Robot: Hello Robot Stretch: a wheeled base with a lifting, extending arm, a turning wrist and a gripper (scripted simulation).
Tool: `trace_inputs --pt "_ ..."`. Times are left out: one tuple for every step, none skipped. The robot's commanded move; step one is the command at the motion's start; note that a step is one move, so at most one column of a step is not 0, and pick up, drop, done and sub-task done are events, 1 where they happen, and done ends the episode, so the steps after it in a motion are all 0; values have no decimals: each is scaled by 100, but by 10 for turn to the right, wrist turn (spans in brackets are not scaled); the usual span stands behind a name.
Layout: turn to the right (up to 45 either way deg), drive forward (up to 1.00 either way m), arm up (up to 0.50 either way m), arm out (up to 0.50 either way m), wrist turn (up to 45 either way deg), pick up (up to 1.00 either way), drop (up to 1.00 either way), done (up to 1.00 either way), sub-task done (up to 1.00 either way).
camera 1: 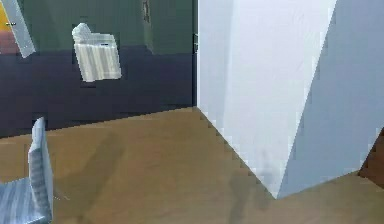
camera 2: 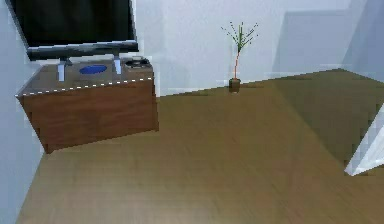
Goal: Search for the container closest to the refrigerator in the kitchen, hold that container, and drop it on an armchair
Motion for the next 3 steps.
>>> trace_inputs --pt "0 75 0 0 0 0 0 0 0" --pt "-150 0 0 0 0 0 0 0 0" --pt "0 100 0 0 0 0 0 0 0"
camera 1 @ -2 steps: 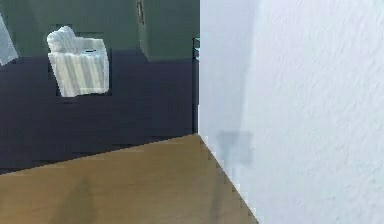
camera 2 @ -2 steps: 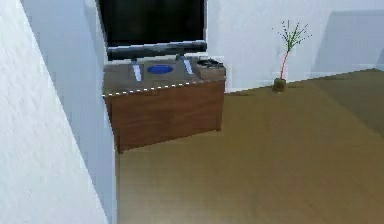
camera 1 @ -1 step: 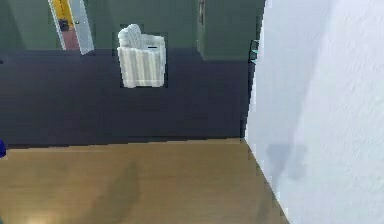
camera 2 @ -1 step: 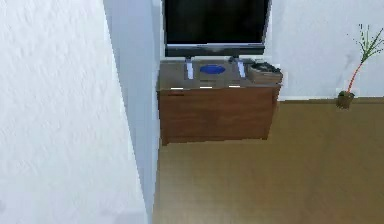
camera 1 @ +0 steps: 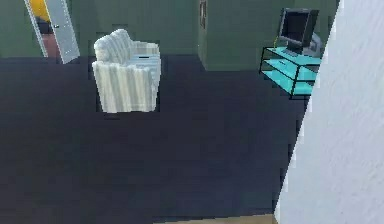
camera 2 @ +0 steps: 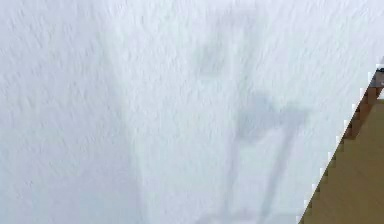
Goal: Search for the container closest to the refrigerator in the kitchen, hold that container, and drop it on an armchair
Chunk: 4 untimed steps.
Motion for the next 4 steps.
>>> trace_inputs --pt "0 100 0 0 0 0 0 0 0" --pt "240 0 0 0 0 0 0 0 0" --pt "30 0 0 0 0 0 0 0 0" --pt "0 60 0 0 0 0 0 0 0"
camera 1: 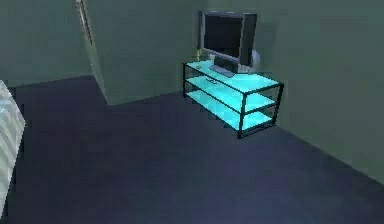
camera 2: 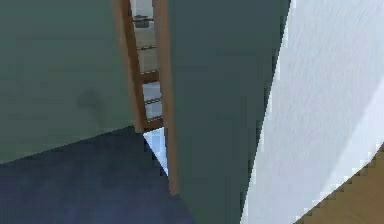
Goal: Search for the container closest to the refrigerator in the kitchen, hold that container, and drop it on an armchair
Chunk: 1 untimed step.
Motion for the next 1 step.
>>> trace_inputs --pt "450 0 0 0 0 0 0 0 0"
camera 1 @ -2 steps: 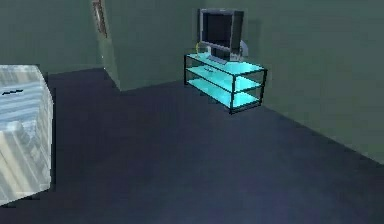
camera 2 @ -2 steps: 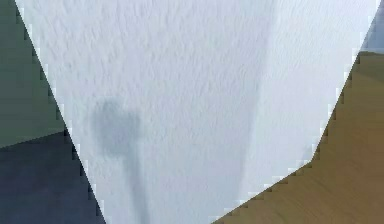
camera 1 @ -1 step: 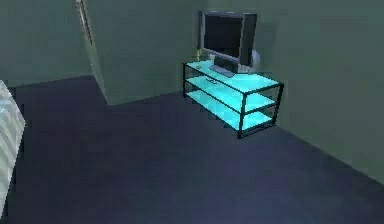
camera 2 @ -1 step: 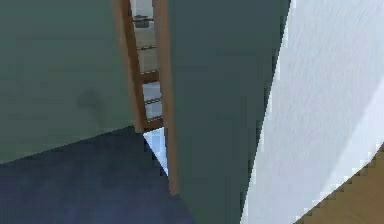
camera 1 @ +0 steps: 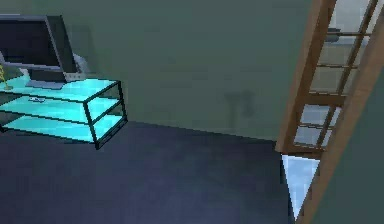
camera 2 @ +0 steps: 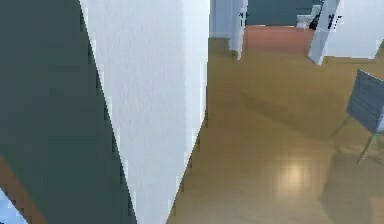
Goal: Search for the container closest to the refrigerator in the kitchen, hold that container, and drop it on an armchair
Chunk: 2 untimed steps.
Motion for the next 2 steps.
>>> trace_inputs --pt "180 0 0 0 0 0 0 0 0" --pt "0 100 0 0 0 0 0 0 0"
